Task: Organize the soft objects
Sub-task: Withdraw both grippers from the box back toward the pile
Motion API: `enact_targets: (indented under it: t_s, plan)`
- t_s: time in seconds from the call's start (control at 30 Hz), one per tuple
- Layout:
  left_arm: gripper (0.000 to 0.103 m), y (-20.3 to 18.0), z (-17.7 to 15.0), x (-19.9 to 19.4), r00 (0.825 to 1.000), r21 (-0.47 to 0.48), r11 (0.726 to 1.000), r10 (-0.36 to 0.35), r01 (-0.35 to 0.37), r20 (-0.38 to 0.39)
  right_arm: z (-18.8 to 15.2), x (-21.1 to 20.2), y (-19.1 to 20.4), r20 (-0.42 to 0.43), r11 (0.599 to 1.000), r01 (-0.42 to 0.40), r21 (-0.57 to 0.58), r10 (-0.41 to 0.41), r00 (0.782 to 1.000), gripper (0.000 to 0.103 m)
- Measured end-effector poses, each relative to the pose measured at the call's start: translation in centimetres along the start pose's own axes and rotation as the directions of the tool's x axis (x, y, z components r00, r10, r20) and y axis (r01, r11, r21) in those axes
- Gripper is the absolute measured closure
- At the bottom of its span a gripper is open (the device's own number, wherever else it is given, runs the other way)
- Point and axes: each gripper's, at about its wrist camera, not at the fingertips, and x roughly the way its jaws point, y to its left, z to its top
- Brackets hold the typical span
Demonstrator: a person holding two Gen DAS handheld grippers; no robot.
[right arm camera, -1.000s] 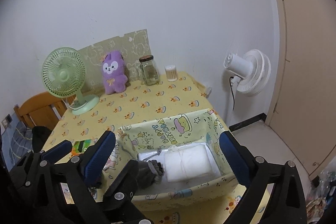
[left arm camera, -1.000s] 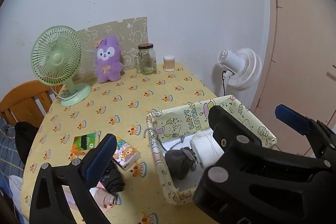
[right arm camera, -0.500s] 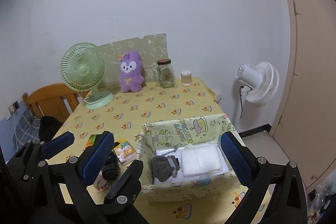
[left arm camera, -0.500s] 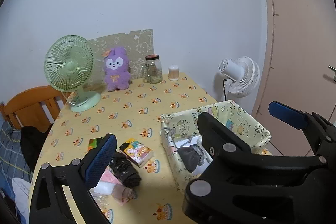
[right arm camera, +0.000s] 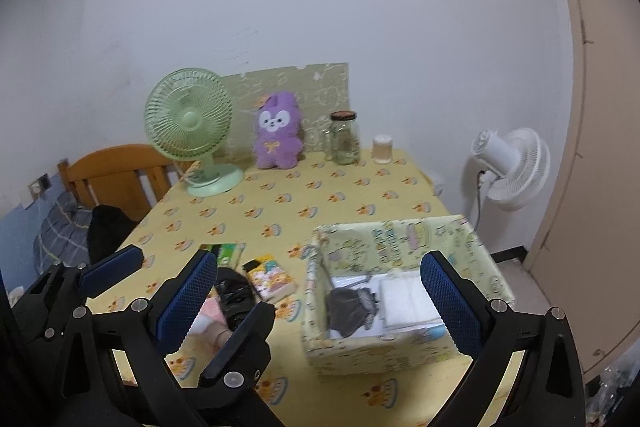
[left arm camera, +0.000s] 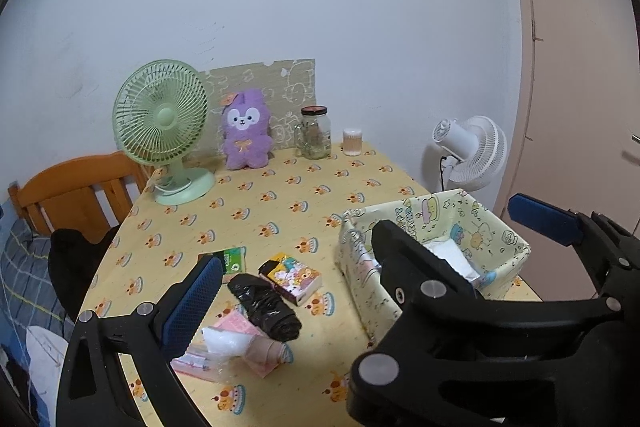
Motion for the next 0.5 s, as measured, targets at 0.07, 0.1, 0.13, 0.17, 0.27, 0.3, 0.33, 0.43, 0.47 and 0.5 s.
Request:
enact_targets:
  t_s: [0.07,0.1,0.13,0.17,0.27,0.3,0.33,0.43,0.47,0.5]
  plan:
    - [0.000,0.5,-0.3,0.1,1.000,-0.008,1.000,-0.004,0.004,-0.006,-0.3,0.1,0.5,-0.006,1.000,0.000,0.007,0.000,1.000,0.000]
    - [0.000,0.7,-0.4,0.1,1.000,-0.011,1.000,-0.003,0.003,-0.010,-0.4,0.2,0.7,-0.008,1.000,-0.003,0.008,0.003,1.000,0.000]
    - [0.000,0.9,-0.5,0.1,1.000,-0.014,1.000,0.001,-0.001,-0.010,-0.5,0.3,0.9,-0.005,1.000,-0.007,0.006,0.007,1.000,0.000]
    - [0.000,1.3,-0.7,0.1,1.000,-0.017,1.000,0.006,-0.006,-0.011,-0.6,0.4,1.2,-0.003,1.000,-0.013,0.004,0.013,1.000,0.000]
    - [0.000,2.0,-1.0,0.2,1.000,-0.025,1.000,0.012,-0.012,-0.018,-0.7,0.8,1.8,-0.002,1.000,-0.030,-0.003,0.030,1.000,0.000]
    - [0.000,2.2,-1.2,0.3,1.000,-0.029,0.999,0.014,-0.015,-0.021,-0.9,1.0,2.2,-0.005,0.999,-0.033,-0.006,0.033,0.999,0.000]
    - [0.000,2.4,-1.2,0.4,1.000,-0.031,0.999,0.016,-0.017,-0.025,-1.0,1.2,2.4,-0.006,0.999,-0.034,-0.007,0.034,0.999,0.000]
    - [0.000,3.2,-1.8,0.7,0.999,-0.046,0.998,0.029,-0.031,-0.039,-1.4,1.8,3.1,-0.012,0.999,-0.043,0.001,0.043,0.999,0.000]
    - [0.000,3.5,-2.0,0.8,0.998,-0.053,0.997,0.045,-0.047,-0.039,-1.6,2.1,3.3,-0.020,0.999,-0.051,0.001,0.051,0.998,0.000]
    - [0.000,3.7,-2.3,0.8,0.997,-0.056,0.997,0.060,-0.062,-0.038,-1.7,2.4,3.5,-0.026,0.998,-0.056,-0.002,0.056,0.998,0.000]
